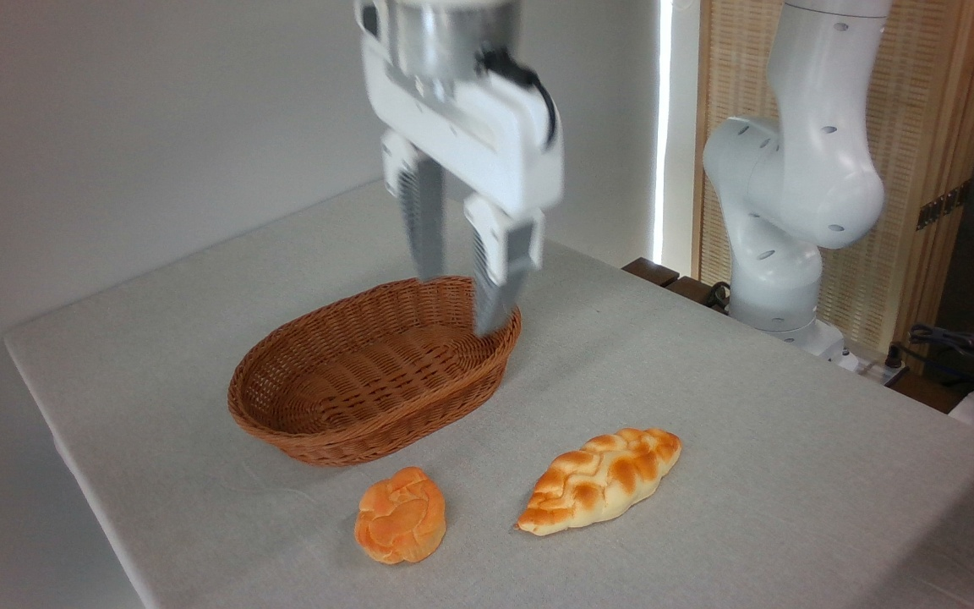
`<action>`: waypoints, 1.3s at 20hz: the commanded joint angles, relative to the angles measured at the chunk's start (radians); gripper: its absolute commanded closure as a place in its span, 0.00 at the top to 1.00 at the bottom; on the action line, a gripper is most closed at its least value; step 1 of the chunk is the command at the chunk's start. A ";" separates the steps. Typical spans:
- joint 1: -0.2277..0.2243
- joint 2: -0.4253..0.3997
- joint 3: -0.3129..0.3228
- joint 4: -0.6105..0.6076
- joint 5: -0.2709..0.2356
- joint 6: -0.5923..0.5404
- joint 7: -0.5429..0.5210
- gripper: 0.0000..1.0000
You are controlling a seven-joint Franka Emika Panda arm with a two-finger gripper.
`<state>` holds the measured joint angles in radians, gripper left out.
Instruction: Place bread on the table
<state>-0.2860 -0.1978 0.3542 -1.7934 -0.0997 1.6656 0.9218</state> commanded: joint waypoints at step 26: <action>0.228 0.155 -0.314 0.161 0.077 -0.056 -0.103 1.00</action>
<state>-0.0697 -0.0246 0.0477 -1.6068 -0.0202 1.5849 0.8132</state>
